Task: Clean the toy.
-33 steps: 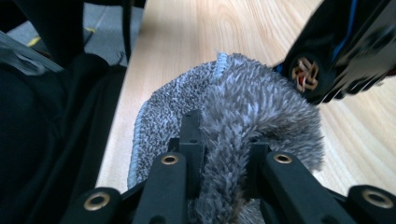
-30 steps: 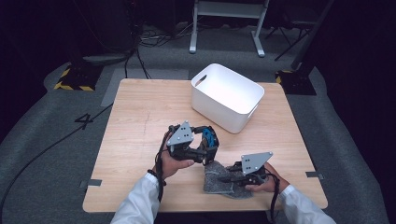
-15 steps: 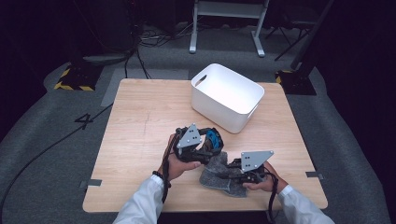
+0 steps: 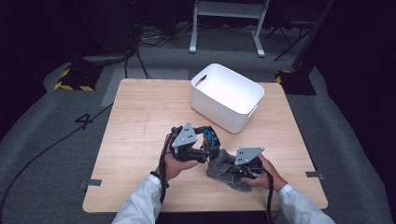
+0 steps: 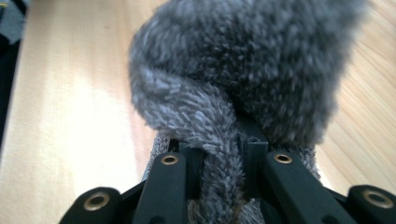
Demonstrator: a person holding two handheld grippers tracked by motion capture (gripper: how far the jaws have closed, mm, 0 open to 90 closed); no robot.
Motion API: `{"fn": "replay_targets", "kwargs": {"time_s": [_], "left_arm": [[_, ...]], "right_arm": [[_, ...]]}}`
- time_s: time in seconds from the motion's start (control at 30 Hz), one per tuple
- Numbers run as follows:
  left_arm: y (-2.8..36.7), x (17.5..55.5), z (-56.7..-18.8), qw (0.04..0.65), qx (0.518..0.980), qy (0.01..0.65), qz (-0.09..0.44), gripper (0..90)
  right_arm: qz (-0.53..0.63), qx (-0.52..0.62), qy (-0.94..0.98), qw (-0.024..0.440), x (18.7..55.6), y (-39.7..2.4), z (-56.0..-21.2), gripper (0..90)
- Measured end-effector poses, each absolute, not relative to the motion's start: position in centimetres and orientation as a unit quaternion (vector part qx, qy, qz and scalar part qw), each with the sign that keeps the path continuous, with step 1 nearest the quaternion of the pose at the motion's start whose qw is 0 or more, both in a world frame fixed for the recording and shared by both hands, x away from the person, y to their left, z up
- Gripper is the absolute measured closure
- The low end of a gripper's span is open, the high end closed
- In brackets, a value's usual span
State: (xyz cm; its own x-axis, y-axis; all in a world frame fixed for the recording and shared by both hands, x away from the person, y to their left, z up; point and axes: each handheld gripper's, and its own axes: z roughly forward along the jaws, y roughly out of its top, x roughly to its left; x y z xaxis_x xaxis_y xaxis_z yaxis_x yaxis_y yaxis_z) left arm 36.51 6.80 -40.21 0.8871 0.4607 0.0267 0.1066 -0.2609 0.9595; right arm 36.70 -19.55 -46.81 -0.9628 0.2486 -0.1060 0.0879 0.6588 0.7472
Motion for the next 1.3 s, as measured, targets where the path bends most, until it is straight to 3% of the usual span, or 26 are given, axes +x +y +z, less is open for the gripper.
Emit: {"fn": "replay_targets", "kwargs": {"time_s": [0.43,0.73,1.3], "left_arm": [[6.8,36.2,-40.4,0.585,0.792,0.138,0.110,26.3],[4.9,36.0,-41.3,0.575,0.807,0.111,0.077,26.3],[6.5,36.5,-40.5,0.581,0.791,0.154,0.112,26.3]], "right_arm": [[0.453,0.169,0.866,0.126,38.4,-23.5,-44.5,77.1],[0.522,0.129,0.833,0.132,36.4,-22.5,-41.9,76.9],[0.439,0.022,0.895,0.078,34.6,-20.6,-44.6,76.9]]}}
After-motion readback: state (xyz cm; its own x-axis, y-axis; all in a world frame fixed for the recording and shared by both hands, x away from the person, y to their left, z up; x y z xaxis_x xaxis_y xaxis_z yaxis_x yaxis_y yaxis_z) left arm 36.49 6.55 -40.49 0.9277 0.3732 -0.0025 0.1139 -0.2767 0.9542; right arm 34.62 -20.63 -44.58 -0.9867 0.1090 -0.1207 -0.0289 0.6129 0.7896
